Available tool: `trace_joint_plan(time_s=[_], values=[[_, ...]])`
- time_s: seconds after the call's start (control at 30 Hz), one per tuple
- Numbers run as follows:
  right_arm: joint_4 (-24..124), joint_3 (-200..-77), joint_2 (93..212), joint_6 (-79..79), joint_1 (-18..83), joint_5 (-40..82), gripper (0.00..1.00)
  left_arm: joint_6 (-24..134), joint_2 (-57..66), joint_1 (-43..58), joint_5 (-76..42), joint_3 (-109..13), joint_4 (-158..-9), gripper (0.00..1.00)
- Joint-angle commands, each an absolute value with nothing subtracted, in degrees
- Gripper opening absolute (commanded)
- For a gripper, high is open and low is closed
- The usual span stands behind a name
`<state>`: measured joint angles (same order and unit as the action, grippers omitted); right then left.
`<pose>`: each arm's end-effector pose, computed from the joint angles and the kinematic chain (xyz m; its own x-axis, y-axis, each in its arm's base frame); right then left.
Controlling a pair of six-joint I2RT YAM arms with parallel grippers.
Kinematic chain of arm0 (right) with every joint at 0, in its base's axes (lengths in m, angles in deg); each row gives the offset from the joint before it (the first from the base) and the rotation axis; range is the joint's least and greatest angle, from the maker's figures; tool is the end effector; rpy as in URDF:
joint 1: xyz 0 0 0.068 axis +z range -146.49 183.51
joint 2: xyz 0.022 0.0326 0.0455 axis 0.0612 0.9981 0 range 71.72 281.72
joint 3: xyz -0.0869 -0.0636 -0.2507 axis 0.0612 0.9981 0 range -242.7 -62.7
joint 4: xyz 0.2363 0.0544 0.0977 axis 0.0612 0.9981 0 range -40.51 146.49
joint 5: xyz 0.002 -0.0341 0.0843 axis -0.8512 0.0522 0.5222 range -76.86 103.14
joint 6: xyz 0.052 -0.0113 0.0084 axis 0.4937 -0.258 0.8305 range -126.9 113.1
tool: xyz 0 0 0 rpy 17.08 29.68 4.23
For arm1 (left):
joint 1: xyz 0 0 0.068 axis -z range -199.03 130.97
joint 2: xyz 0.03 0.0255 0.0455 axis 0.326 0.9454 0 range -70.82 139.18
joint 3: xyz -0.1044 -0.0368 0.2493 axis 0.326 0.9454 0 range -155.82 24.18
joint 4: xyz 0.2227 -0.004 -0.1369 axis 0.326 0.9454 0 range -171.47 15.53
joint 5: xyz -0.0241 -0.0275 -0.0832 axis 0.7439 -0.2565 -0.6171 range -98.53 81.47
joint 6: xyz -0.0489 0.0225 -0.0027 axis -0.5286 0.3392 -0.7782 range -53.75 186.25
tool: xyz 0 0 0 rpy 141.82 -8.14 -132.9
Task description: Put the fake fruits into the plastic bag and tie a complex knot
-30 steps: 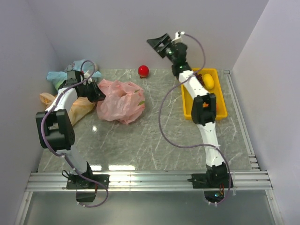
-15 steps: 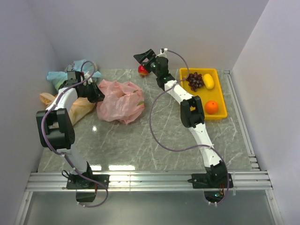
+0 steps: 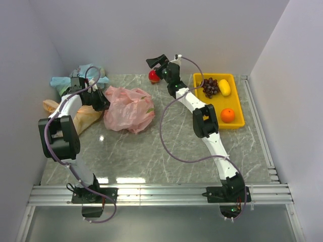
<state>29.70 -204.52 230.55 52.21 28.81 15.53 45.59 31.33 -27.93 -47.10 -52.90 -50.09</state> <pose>0.5666 0.2694 0.2000 -0.3762 0.7705 -0.5145 -0.2763 0.4368 0.8561 0.3781 0.0369 0.2372 -0.8478 -0.4122 -0.3338 -0.0853 0.7271 -0.6812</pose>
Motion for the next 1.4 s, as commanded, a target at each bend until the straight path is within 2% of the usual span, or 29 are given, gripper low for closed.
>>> trace_joint_plan(time_s=[0.0,0.6,0.77,0.87,0.9,0.97,1.1,1.27,1.33,1.37], values=[[28.22,-207.45,232.3,51.99,29.7,14.19,1.0,46.39,31.4,-28.34,-47.99,-54.22,-49.91,0.0],[37.09,-207.1,234.67,55.59,29.79,9.89,1.0,46.3,32.1,-29.31,-48.26,-55.36,-48.86,0.0],[44.99,-199.21,229.15,58.58,28.3,10.32,1.0,46.39,32.36,-29.48,-48.26,-55.8,-48.6,0.0],[45.11,-188.49,221.42,58.41,25.58,16.02,1.0,46.3,32.45,-29.4,-48.26,-55.97,-48.6,0.0],[43.1,-186.9,220.01,56.67,24.96,21.87,1.0,46.13,32.36,-29.48,-48.52,-55.8,-49.21,0.0],[38.6,-188.02,218.15,47.97,23.73,28.32,1.0,45.51,32.36,-29.48,-49.22,-55.36,-49.91,0.0],[40.61,-192.33,216.31,35.58,23.55,29.22,1.0,46.47,33.85,-29.22,-49.84,-57.11,-49.13,0.0],[39.65,-190.41,211.04,21.94,23.72,35.01,1.0,50.95,34.82,-26.42,-48.79,-61.33,-45.35,0.0],[39.3,-188.39,207.71,18.18,23.11,41.75,1.0,53.23,34.13,-25.27,-48.7,-61.77,-44.73,0.0],[38.6,-187.25,206.47,17.02,22.67,50.92,1.0,54.2,33.6,-23.61,-48.26,-61.69,-44.56,0.0]])
